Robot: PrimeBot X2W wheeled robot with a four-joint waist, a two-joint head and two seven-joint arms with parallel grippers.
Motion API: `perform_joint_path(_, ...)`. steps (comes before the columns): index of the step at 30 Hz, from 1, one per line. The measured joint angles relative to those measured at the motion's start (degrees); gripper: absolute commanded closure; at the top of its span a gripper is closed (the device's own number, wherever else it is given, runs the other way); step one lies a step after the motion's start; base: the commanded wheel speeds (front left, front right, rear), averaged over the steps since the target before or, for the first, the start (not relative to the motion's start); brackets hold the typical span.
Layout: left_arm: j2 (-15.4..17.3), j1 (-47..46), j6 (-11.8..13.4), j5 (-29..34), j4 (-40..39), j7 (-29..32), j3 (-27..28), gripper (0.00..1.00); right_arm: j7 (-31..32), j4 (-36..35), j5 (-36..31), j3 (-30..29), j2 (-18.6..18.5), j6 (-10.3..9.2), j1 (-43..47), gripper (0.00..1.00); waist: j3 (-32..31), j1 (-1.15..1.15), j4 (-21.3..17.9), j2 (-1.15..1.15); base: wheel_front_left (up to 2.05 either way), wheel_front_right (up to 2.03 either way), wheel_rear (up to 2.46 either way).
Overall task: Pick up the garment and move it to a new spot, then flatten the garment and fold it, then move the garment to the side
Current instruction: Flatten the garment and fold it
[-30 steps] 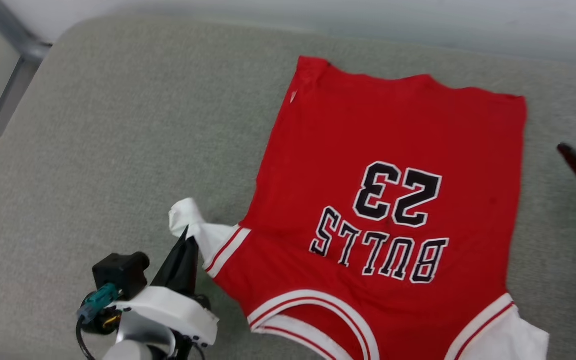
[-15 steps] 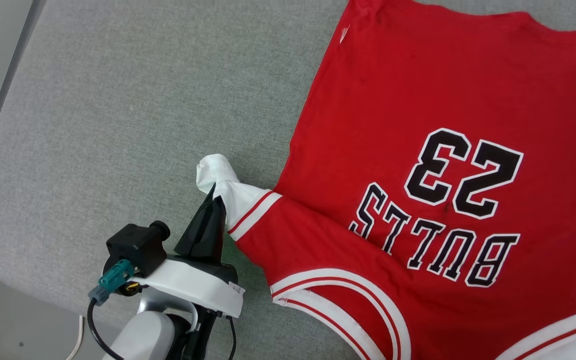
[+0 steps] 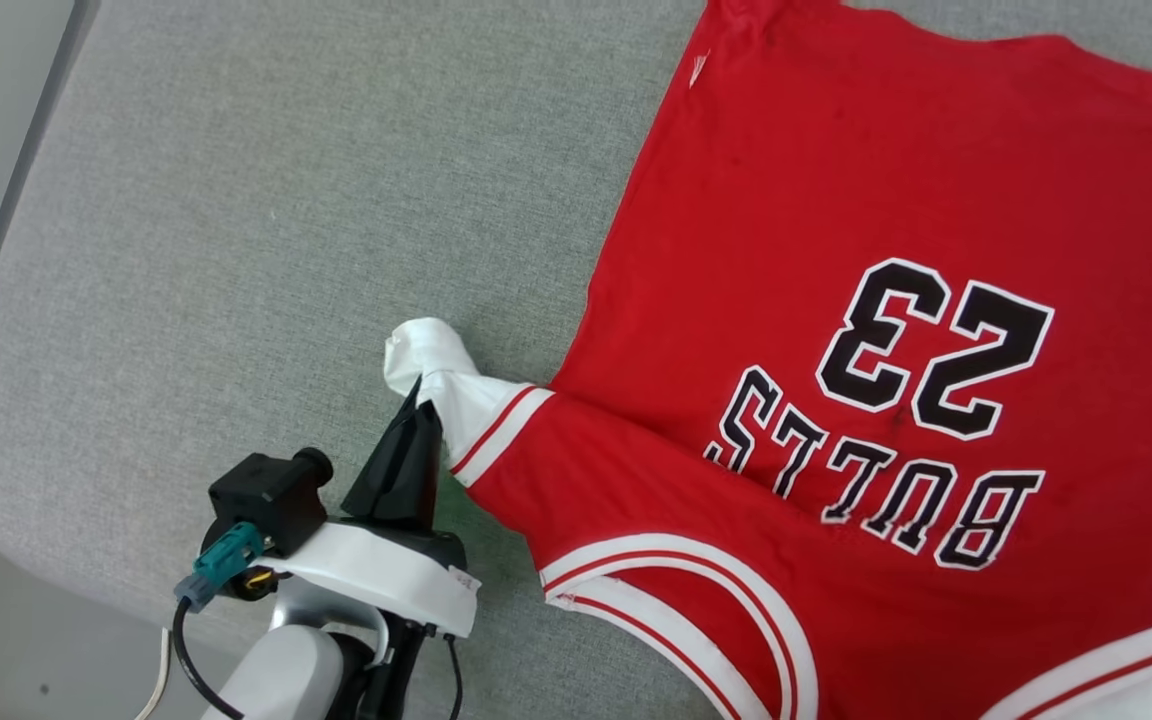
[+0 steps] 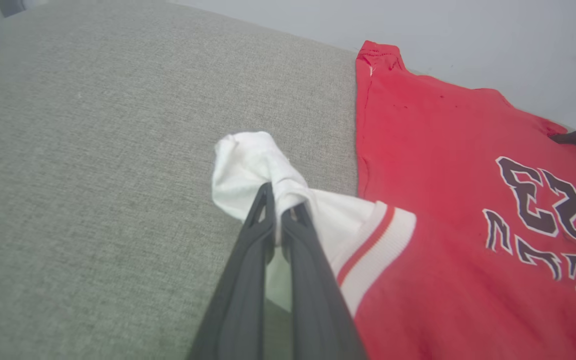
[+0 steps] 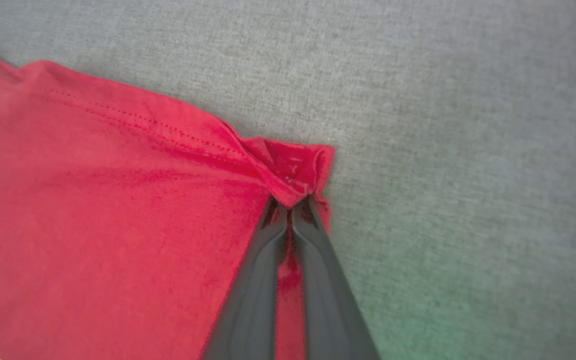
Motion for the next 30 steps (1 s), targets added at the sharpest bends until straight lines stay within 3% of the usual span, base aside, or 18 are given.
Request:
perform_joint_path(8,1.79,3.13,1.7,-0.58,0.94,0.48,1.42,1.0,-3.13,-3.93,0.37,-0.02,-1.51,0.0,6.53,1.0,-4.79,0.01,-2.14,0.0,0.0,0.0,0.0)
perform_joint_path(16,4.54,7.22,2.86,-1.72,1.91,2.68,2.45,1.0,-6.32,-12.83,3.14,-3.89,-0.45,-0.01,23.05,1.0,-11.71,0.0,-8.41,0.0,0.0,0.0,0.0)
perform_joint_path(22,6.09,9.74,3.54,-2.74,2.96,4.44,3.01,1.0,-7.76,-21.45,2.97,-8.9,4.43,-0.01,36.94,1.0,-15.89,0.0,-13.35,0.0,0.0,0.0,0.0)
perform_joint_path(30,7.16,13.36,4.31,-4.16,4.05,5.69,3.54,1.0,-7.97,-32.45,1.14,-15.73,14.44,-0.01,55.3,1.0,-21.45,0.0,-18.42,0.0,0.0,0.0,0.0)
